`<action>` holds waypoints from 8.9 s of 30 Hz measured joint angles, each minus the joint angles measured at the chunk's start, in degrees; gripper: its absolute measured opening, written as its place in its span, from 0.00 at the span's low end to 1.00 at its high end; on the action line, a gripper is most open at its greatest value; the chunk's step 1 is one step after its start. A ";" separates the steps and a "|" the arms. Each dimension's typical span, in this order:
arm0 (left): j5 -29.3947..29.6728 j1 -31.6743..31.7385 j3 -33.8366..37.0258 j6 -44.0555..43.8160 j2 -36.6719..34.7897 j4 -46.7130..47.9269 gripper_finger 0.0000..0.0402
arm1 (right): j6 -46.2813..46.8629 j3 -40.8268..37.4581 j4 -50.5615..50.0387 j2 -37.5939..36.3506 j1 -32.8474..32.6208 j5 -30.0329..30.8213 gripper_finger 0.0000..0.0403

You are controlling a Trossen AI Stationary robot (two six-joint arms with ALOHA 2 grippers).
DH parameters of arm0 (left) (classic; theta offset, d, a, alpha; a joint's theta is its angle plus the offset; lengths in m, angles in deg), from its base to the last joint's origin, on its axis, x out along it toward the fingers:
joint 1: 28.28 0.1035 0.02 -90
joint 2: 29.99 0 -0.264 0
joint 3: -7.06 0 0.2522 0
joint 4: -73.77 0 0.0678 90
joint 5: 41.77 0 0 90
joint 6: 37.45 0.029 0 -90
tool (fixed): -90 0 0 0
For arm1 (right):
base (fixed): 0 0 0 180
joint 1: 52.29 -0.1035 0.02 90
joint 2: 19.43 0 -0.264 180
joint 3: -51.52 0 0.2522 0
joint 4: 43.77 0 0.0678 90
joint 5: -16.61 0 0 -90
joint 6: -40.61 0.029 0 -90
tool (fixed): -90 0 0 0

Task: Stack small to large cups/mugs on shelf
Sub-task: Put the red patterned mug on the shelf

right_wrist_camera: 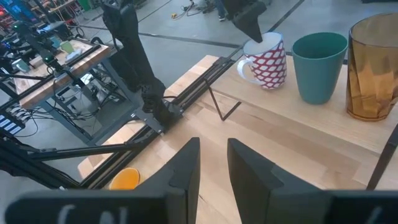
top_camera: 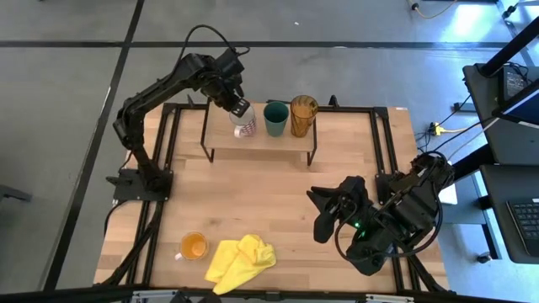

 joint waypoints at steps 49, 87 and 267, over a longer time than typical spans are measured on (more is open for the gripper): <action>-2.67 -0.75 0.02 1.67 0.00 -2.37 0.06 | -0.17 0.00 -0.60 0.00 0.00 -0.02 0.21; -1.16 -0.97 2.62 2.50 -0.07 -6.72 0.06 | -0.20 0.00 -0.76 -0.02 0.01 -0.04 0.21; 22.51 -26.60 21.18 8.30 -13.31 -14.86 0.17 | -0.07 -0.02 0.29 -0.04 0.13 -1.53 0.21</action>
